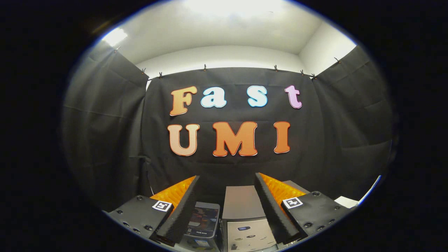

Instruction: Put the clothes into the washing machine and then close the washing machine lid.

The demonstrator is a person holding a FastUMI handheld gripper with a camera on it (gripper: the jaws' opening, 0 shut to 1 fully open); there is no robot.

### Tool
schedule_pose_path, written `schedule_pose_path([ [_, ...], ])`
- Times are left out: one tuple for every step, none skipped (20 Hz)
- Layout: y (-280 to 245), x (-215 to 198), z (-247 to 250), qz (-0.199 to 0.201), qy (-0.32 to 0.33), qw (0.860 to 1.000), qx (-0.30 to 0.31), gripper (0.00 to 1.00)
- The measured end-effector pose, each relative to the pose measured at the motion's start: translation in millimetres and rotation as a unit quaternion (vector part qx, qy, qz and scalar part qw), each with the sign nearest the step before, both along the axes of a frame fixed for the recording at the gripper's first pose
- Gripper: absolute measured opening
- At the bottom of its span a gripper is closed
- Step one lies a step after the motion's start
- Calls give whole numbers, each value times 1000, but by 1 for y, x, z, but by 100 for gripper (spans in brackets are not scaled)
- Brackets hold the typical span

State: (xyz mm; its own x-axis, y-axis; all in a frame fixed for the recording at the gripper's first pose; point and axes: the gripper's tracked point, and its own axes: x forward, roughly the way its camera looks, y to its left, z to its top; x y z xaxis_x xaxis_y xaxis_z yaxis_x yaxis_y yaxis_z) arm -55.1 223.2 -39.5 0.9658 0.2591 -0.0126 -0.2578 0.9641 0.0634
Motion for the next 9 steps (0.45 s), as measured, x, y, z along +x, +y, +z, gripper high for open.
schedule_pose_path([
  [-7, -3, 3, -4, -3, 1000, -3, 99],
  [-11, -4, 4, -9, -7, 1000, -4, 99],
  [-14, -6, 5, -12, -7, 1000, -4, 99],
  [-17, -7, 3, -15, -6, 1000, -3, 99],
  [-21, -8, 3, -17, -4, 1000, -2, 99],
  [-26, -10, 2, -20, -2, 1000, 1, 99],
  [-31, -10, 5, -24, -2, 1000, 5, 99],
  [-36, -10, 4, -28, 0, 1000, 6, 99],
  [-41, -10, 0, -31, 3, 1000, 6, 99],
])
